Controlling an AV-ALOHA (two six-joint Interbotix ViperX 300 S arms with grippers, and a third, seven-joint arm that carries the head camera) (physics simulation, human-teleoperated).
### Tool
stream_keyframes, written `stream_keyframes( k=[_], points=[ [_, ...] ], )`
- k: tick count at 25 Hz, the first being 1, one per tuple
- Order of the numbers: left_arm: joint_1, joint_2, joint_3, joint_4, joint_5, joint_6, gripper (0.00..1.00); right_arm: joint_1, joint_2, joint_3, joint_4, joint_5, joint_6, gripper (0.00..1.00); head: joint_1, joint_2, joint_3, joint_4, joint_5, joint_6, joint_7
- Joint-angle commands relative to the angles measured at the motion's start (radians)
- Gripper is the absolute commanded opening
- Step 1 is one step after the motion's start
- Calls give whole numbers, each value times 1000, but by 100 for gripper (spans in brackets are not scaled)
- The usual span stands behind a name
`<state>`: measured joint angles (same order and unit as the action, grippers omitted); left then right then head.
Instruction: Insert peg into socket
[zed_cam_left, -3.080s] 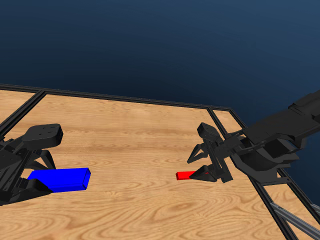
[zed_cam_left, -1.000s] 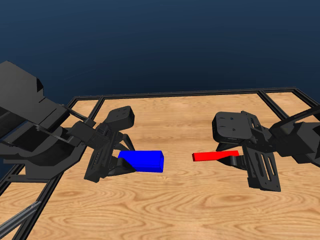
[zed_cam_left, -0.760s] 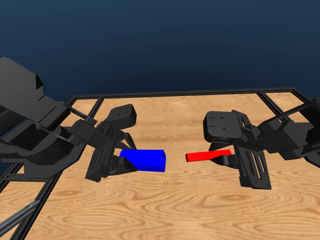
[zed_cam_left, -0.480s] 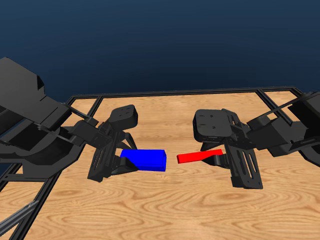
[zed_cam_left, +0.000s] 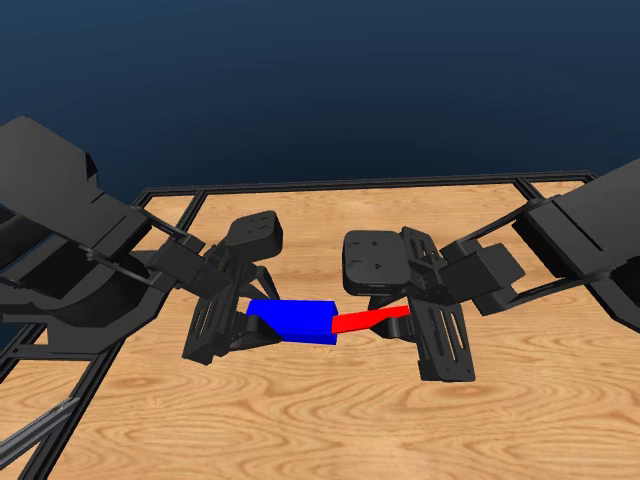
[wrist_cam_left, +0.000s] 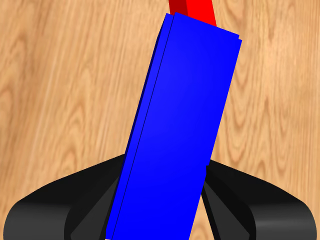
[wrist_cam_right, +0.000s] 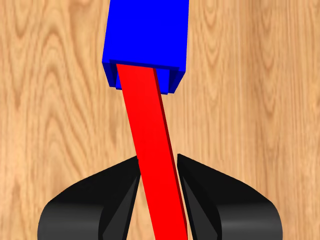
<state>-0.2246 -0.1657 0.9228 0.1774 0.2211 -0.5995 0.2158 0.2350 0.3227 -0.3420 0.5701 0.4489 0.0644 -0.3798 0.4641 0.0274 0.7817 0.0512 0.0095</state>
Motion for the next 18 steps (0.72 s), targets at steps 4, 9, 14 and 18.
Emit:
stream_keyframes(
  k=[4,9,14,18],
  points=[
    [-19,-15,-17,-4,-14,-18,0,-51,51,-81,51,-82,-111,0,26,-4,-9,5,-4,-10,9],
    [-21,-9,-21,-2,-8,-45,0,-58,104,-170,105,-83,-188,0,40,-3,-10,6,-6,-20,7],
    [-30,-4,-12,-1,-18,-62,0,-37,150,-247,205,-163,-247,0,39,-4,-10,5,-17,-19,-2],
    [-30,0,-1,-20,-41,-52,0,-30,179,-284,255,-177,-278,50,34,-7,-10,4,-27,-17,-4]
  ],
)
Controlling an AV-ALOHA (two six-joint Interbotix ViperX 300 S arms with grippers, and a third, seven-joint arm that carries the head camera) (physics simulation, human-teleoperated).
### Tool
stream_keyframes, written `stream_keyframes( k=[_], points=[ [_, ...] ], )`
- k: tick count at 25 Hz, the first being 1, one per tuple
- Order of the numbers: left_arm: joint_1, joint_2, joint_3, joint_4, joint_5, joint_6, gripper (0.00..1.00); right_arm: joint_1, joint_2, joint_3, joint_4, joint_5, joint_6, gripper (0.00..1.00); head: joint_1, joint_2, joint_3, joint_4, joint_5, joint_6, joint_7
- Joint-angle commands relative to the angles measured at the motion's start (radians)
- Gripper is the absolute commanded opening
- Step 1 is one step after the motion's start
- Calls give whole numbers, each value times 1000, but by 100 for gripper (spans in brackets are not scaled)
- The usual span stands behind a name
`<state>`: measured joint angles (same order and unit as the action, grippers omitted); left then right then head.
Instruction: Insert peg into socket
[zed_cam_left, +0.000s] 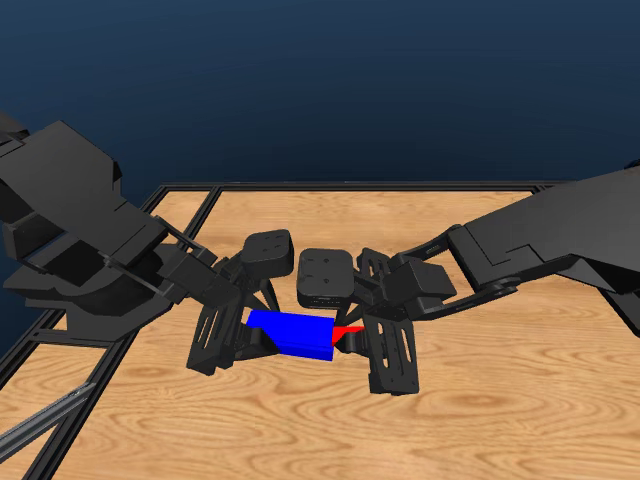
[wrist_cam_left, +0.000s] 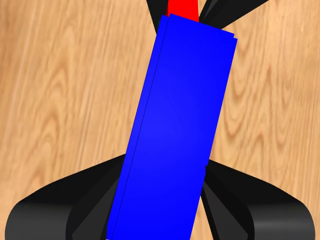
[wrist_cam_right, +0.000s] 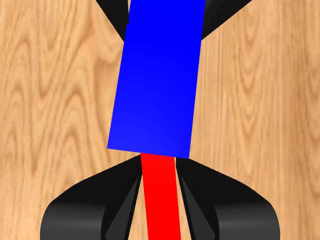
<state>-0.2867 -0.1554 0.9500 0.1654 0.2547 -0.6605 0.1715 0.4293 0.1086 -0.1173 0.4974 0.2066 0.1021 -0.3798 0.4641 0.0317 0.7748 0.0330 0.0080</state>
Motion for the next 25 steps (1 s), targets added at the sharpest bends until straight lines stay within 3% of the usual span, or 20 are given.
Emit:
stream_keyframes(
  k=[1,3,4,8,15,16,18,20,21,22,25],
  points=[
    [29,-17,-33,-1,-73,-4,0,13,-11,-72,34,-99,-38,97,-4,-8,-10,-1,-22,1,-3],
    [33,-10,-16,-16,-78,11,0,8,-16,-55,50,-96,-33,100,-6,-9,-11,-1,-26,4,-5],
    [28,-18,-27,-5,-30,-16,0,6,-23,-40,55,-101,-28,100,-6,-9,-12,-1,-29,3,-5],
    [34,-14,-6,3,-67,-18,0,-3,-53,20,67,-103,-11,100,-5,-10,-15,-1,-37,3,-7],
    [37,-16,-10,5,-94,-22,0,-33,-192,229,60,-124,68,100,3,-21,-16,-1,-47,-5,-13],
    [41,-16,-20,4,-88,-13,0,-35,-202,245,57,-132,76,100,4,-22,-16,-1,-47,-5,-14],
    [37,-14,1,7,-87,-20,0,-41,-226,278,48,-135,95,100,5,-24,-15,-2,-48,-7,-15],
    [37,-26,-13,0,-95,-15,0,-44,-234,296,42,-141,108,100,6,-25,-15,-2,-51,-8,-17],
    [37,-17,0,2,-98,-15,0,-44,-237,299,40,-145,113,91,6,-25,-16,-2,-51,-9,-18],
    [38,-19,1,-5,-107,-8,0,-42,-233,300,36,-148,114,0,6,-25,-16,-2,-51,-10,-19],
    [41,-21,-14,-4,-102,-4,0,-36,-220,282,31,-150,112,0,7,-24,-16,-2,-50,-10,-19]
  ],
)
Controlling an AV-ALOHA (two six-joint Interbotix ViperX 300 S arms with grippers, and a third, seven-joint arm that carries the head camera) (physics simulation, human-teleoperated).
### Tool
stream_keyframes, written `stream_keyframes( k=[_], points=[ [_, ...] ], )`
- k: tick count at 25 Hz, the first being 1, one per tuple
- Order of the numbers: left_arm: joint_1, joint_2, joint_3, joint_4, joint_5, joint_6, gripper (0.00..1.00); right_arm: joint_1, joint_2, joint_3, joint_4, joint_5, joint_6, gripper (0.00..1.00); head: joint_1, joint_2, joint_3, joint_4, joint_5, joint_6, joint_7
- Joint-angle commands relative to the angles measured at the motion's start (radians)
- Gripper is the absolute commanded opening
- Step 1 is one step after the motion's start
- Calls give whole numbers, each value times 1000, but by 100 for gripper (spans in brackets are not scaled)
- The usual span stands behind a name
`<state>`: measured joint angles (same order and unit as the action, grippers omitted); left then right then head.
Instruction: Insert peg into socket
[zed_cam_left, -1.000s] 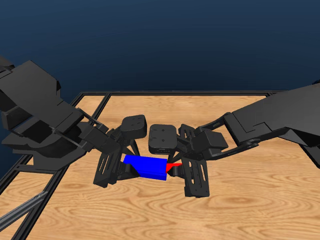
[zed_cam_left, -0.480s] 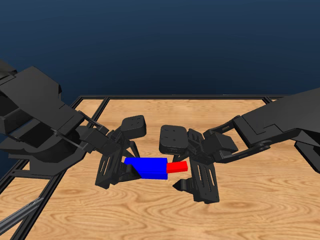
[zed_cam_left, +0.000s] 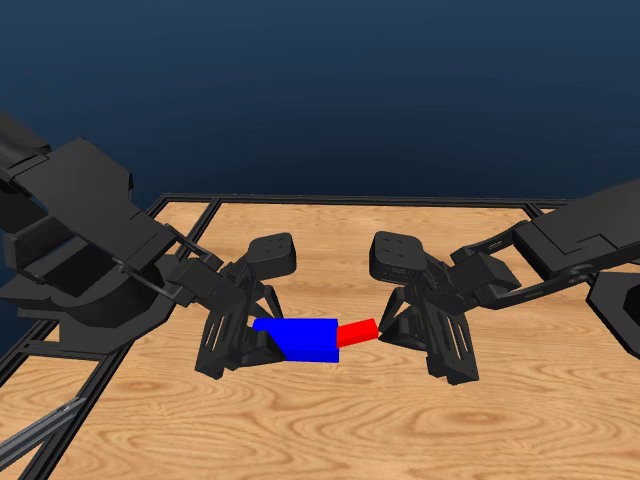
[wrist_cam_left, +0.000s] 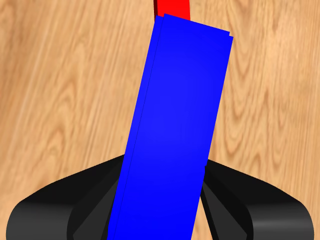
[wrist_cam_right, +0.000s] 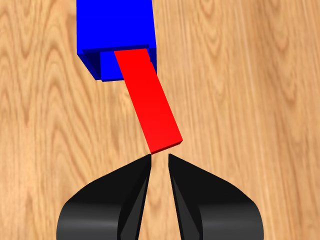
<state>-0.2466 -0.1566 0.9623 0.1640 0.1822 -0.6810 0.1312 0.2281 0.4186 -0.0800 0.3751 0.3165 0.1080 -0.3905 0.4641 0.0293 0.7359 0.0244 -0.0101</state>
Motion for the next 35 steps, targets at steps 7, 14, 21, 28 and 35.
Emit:
stream_keyframes(
  k=[7,14,21,28,35],
  points=[
    [3,-13,-15,-12,-26,24,0,9,6,-64,-10,-25,-6,0,4,-12,-17,1,-8,-3,-1],
    [5,-20,-9,-13,-50,20,0,11,29,-107,-9,-23,-20,0,7,-12,-17,1,-10,-3,-2],
    [2,-7,1,-23,-64,26,0,17,79,-166,12,-34,-51,0,8,-10,-17,1,-9,-4,-2],
    [16,-7,7,-50,-78,39,0,18,104,-191,28,-43,-70,0,11,-7,-18,2,-10,-3,-1],
    [8,-1,19,-58,-98,57,0,10,88,-163,34,-42,-57,0,12,-9,-18,3,-13,-2,-2]
  ],
)
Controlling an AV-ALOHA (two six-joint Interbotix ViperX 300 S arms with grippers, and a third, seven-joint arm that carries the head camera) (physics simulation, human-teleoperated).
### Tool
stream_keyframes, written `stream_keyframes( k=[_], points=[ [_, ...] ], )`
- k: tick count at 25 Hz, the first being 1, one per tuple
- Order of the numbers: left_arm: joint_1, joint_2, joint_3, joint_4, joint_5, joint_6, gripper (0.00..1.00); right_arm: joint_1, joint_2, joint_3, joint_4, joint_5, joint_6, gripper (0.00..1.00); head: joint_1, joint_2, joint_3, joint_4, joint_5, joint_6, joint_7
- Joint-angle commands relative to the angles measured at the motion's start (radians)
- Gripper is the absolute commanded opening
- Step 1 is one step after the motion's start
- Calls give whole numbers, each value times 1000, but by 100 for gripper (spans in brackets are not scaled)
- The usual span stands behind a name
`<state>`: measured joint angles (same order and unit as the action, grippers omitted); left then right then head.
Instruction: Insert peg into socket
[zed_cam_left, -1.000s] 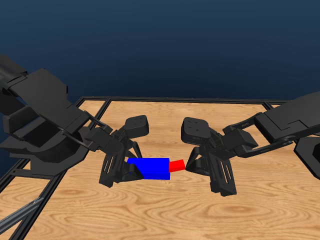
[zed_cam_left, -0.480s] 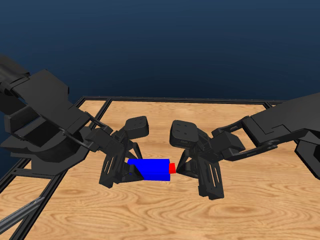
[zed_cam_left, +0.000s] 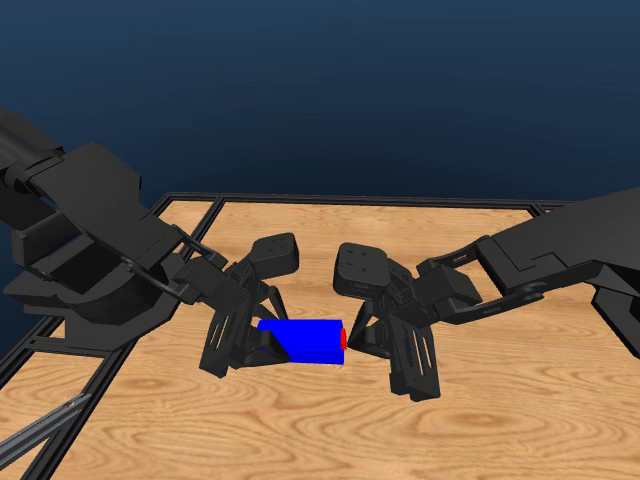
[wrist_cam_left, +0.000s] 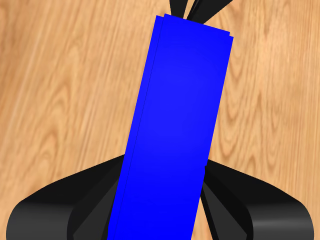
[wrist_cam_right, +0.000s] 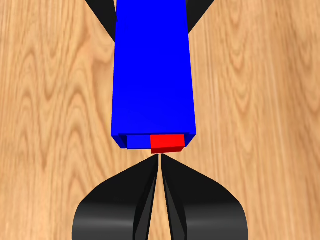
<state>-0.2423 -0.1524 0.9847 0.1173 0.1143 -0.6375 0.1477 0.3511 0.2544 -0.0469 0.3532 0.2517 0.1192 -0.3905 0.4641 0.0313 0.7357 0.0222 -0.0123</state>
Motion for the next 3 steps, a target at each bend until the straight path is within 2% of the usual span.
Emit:
stream_keyframes(
  k=[1,3],
  points=[
    [2,-18,-15,-13,-34,13,0,-7,-38,13,4,-23,14,0,2,-10,-18,1,-13,1,0],
    [-5,-13,-4,1,-19,0,0,-4,-47,38,25,-54,24,0,1,-11,-18,1,-15,0,0]
  ],
)
